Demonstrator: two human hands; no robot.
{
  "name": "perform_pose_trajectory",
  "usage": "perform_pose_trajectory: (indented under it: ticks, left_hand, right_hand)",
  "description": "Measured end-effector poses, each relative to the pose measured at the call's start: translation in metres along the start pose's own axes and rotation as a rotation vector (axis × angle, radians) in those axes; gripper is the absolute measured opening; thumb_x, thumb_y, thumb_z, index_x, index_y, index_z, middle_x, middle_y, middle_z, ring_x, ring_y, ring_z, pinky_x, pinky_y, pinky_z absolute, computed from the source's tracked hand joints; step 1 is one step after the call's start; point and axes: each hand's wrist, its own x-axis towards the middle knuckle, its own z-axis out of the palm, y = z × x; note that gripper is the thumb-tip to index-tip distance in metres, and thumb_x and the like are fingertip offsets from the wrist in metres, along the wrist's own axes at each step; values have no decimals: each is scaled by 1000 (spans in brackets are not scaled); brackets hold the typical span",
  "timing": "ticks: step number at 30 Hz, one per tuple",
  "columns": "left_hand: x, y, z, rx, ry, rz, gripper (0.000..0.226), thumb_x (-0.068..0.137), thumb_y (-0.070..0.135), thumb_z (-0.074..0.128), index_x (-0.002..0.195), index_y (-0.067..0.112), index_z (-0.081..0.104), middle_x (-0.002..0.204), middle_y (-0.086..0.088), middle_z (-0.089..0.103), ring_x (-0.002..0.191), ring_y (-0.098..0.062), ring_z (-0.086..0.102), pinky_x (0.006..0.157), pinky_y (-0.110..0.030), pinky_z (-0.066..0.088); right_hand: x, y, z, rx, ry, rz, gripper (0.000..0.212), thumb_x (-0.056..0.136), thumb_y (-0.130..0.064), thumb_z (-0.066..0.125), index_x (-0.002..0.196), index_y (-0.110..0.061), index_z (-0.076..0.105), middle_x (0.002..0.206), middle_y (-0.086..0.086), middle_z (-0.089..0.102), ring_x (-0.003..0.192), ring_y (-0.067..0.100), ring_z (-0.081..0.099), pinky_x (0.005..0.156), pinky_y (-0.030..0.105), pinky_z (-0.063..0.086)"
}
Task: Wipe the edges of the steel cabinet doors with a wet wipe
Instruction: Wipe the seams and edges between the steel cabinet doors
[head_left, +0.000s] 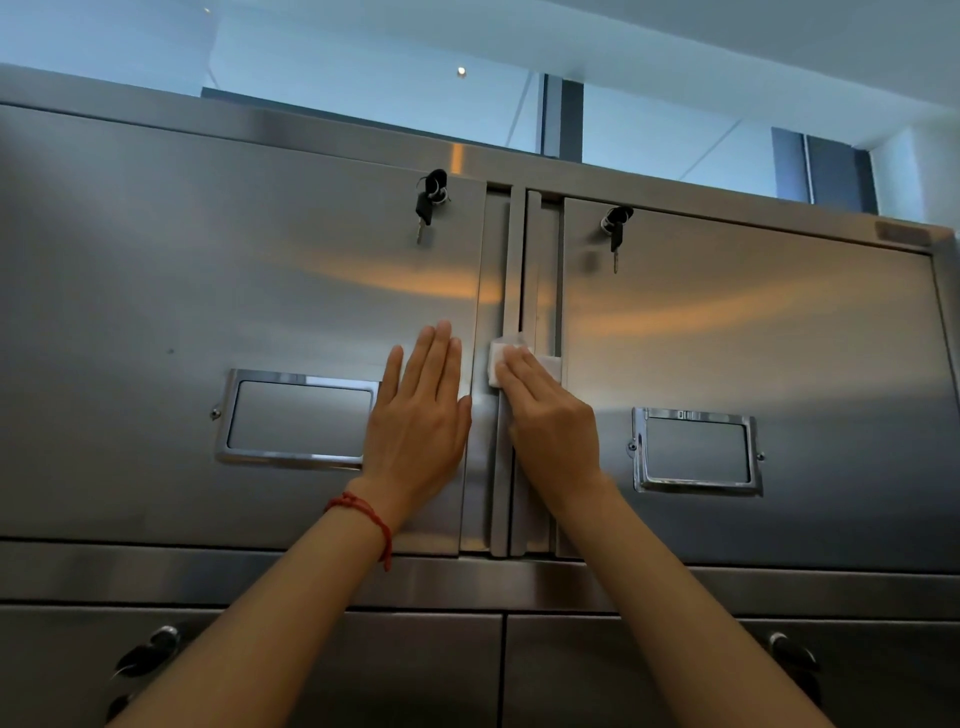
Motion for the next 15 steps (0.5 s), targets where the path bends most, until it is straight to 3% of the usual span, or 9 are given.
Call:
perform_pose_trajectory:
  ticks: [3, 6, 11, 15]
  left_hand:
    - [0, 0, 1, 0, -6, -2, 59, 96, 33, 18, 141, -3, 27, 149, -21, 22, 139, -35, 20, 112, -52, 22]
    - [0, 1, 1, 0, 18, -3, 58, 96, 32, 20, 140, -4, 30, 148, -22, 26, 137, -35, 24, 110, -53, 26]
    - [0, 1, 2, -11, 38, -1, 57, 96, 32, 22, 139, -4, 33, 146, -22, 29, 136, -35, 28, 108, -54, 29]
    - [0, 1, 2, -4, 26, -1, 58, 96, 33, 21, 139, -4, 32, 147, -22, 27, 137, -35, 26, 109, -53, 27]
  right_hand:
    - [-7, -1, 0, -1, -7, -14, 27, 70, 9, 67, 97, 12, 68, 103, 27, 66, 96, 37, 65, 74, 45, 56]
    - [-1, 1, -1, 3, -9, -4, 24, 78, 6, 55, 97, 11, 68, 103, 26, 66, 95, 36, 65, 71, 44, 58]
    - [10, 2, 1, 26, -59, 66, 33, 68, 9, 74, 100, 13, 66, 104, 29, 64, 96, 39, 64, 70, 48, 57]
    - [2, 1, 0, 2, -45, 18, 28, 72, 10, 67, 99, 12, 67, 105, 28, 65, 97, 38, 64, 69, 47, 57]
